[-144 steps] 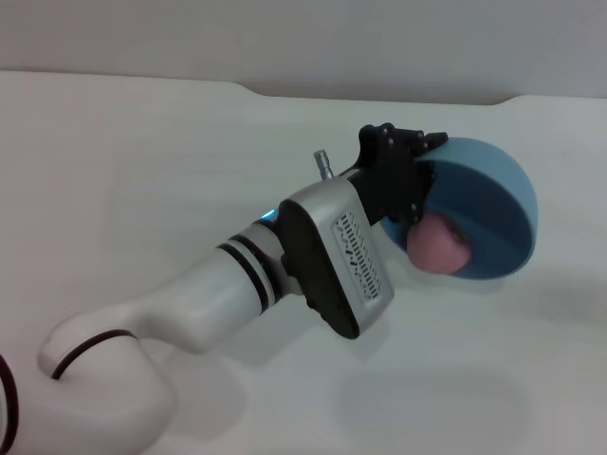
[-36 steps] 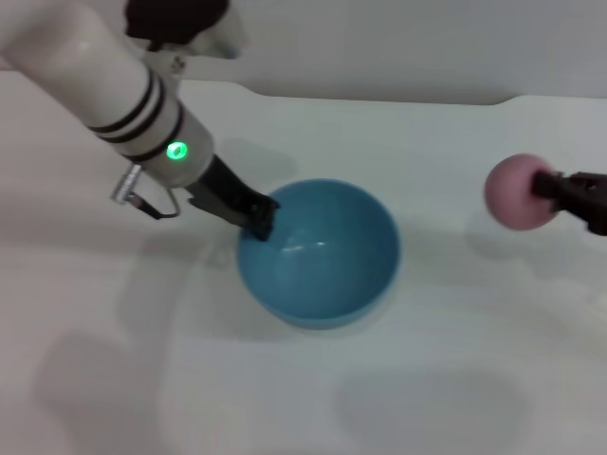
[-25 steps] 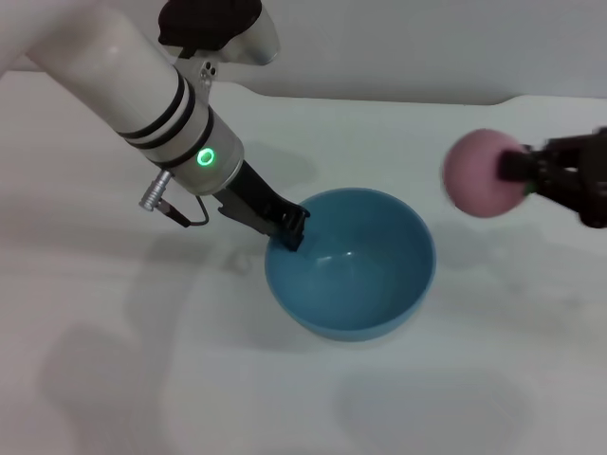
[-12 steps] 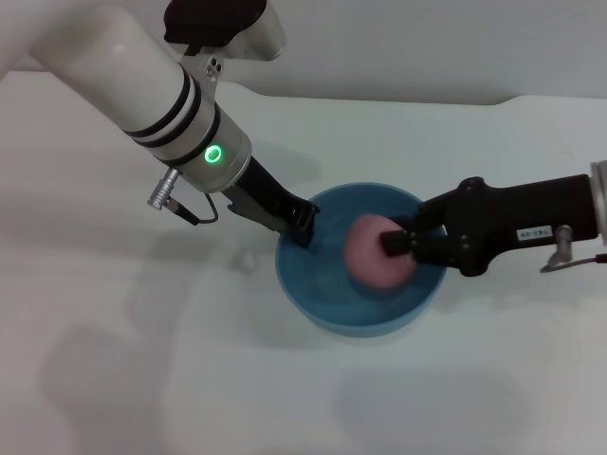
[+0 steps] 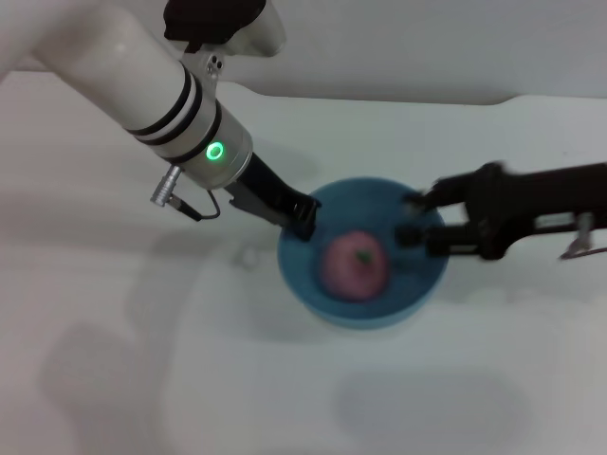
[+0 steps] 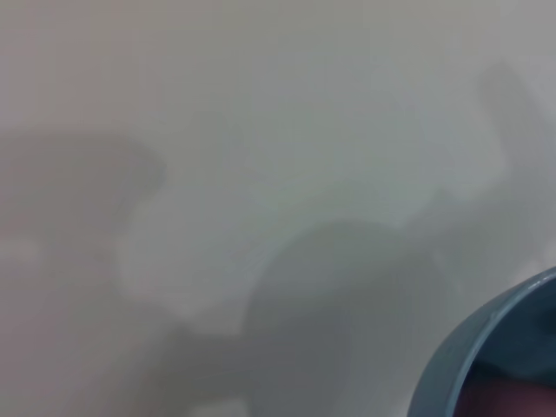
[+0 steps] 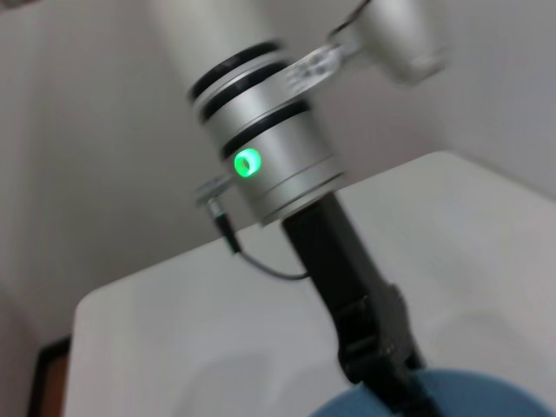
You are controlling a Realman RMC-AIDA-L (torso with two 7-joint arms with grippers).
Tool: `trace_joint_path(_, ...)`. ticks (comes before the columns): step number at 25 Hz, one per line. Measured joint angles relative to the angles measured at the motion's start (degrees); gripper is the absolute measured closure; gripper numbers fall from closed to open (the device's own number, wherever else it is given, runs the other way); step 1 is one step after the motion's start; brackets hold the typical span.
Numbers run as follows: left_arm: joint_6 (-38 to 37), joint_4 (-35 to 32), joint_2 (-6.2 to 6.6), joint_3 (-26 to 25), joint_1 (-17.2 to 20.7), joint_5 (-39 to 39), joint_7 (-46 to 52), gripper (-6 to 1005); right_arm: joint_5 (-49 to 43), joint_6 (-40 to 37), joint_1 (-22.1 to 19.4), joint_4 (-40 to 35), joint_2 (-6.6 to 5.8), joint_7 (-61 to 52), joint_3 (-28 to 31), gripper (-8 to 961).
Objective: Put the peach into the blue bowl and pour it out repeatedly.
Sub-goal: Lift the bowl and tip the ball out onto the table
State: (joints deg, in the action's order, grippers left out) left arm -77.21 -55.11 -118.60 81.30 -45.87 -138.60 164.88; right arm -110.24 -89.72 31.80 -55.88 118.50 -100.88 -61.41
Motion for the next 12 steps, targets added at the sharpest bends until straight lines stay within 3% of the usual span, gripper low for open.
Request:
trace_joint_path(3,4.63,0.12,-0.01,1.75,0.36,0.84,-0.07,1001,0.04,-0.08,-2.05,-2.05,0.04,-2.54,6.73,467)
trace_joint_path(5,9.42,0.84,-0.02,4.39,0.78,2.99,-0.28,1001,-0.03,-0.94,-3.3,-2.03,-0.06,-4.06,13.65,464)
trace_joint_path(12,31.33,3.37,-0.09,22.09,2.03,9.57,-2.13,1000,-0.37,-4.0,-10.11,0.6,-0.21,-4.44,34.5,459)
